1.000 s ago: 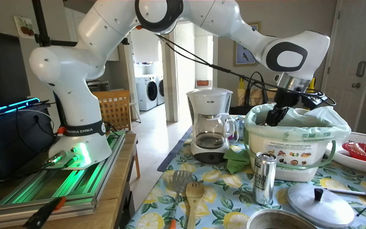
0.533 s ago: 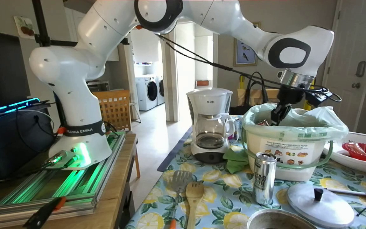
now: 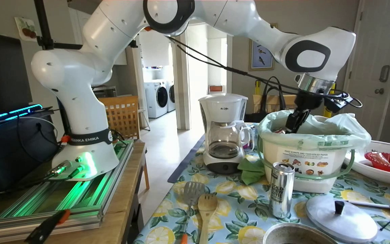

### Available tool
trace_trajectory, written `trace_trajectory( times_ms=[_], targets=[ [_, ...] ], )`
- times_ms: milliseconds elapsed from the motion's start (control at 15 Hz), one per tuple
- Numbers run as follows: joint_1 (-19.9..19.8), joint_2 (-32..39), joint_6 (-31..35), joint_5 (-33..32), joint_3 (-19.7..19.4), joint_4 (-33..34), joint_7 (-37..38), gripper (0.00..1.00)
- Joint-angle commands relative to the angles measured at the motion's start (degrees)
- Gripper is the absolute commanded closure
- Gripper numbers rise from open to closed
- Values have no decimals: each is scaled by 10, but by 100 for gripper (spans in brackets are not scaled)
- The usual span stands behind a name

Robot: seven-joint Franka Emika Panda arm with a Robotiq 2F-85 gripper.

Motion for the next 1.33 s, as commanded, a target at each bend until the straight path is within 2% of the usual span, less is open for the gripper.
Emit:
trace_trajectory(
  times_ms=[0,133,267,533,1133,1200,1267],
  targets=[
    [-6,-9,-10,23,7,-6,-34,21],
    [-4,-5,-23,24,8,-4,-44,7],
    [-3,-1,-37,24,8,-4,-54,0],
    [-3,-5,-49,26,5,-17,-66,0],
    [-10,-6,-52,80,7,-51,-60,0],
    [-9,-5,-51,80,5,-53,-58,6],
    [-9,-5,-51,83,5,-56,-56,28]
  ],
)
